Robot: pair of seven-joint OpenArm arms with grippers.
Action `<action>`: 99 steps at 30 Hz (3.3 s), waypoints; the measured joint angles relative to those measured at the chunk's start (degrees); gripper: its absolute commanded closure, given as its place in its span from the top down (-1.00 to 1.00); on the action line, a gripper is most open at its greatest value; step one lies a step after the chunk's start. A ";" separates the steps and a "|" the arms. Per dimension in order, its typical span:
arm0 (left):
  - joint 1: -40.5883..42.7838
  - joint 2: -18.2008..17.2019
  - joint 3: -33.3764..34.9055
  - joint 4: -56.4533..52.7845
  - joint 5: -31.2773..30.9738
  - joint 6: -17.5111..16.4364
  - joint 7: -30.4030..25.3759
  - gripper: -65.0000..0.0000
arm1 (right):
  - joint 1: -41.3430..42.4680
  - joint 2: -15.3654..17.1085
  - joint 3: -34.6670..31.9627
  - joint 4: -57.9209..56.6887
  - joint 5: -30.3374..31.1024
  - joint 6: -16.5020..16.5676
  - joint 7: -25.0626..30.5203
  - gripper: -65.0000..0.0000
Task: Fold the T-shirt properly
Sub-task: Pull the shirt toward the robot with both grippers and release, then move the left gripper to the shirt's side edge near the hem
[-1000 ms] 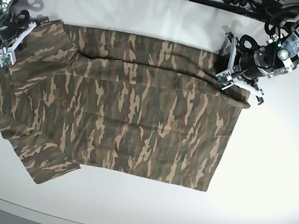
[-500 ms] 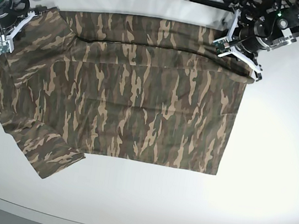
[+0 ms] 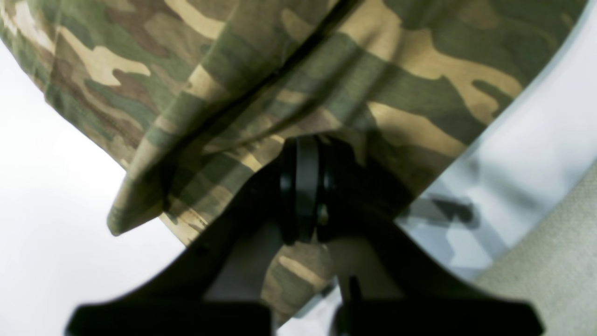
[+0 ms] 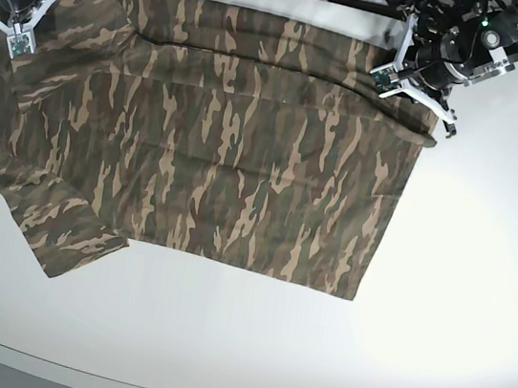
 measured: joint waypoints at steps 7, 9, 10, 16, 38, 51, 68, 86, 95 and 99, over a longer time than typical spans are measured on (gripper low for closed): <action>5.44 -0.61 -0.02 3.93 1.66 0.15 1.99 -1.00 | -0.61 -0.37 -0.44 0.87 -4.39 -0.42 -0.92 -1.00; 6.69 -0.48 -0.02 4.66 3.34 0.13 2.23 -1.00 | -0.63 -0.28 -0.46 0.87 -4.42 -0.42 -1.01 -1.00; 7.10 -0.46 0.02 4.87 4.07 0.13 2.25 -1.00 | -0.61 -0.31 -0.46 0.87 -4.44 -0.42 -0.98 -1.00; 7.34 -0.44 0.35 5.25 7.34 0.68 2.29 -1.00 | -0.61 -0.31 -0.46 0.92 -4.44 -0.44 -1.03 -1.00; 8.22 -0.46 0.79 12.20 20.92 18.80 3.61 -1.00 | -1.57 -1.07 -1.46 14.25 -18.60 -15.02 -2.58 -1.00; -3.30 3.45 -22.73 4.13 0.39 22.43 -10.64 -1.00 | -1.42 -1.09 -1.46 15.96 -23.30 -18.23 -0.74 -1.00; -42.82 19.85 -30.88 -65.02 -37.94 -6.47 -15.41 -0.52 | -1.31 -1.01 -1.46 15.96 -23.02 -18.14 -0.09 -1.00; -54.99 31.12 -20.90 -78.68 -43.36 -10.67 -2.27 -0.01 | -1.22 -1.09 -1.46 15.96 -22.97 -18.14 0.94 -1.00; -54.95 31.54 -19.78 -78.71 -44.11 -4.98 -0.76 -1.00 | 3.85 -1.09 -1.46 15.96 -22.51 -18.12 0.79 -1.00; -54.95 31.54 -19.78 -78.71 -44.22 -5.40 -0.42 -1.00 | 7.15 -1.11 -1.46 15.96 -19.76 -17.88 0.92 -1.00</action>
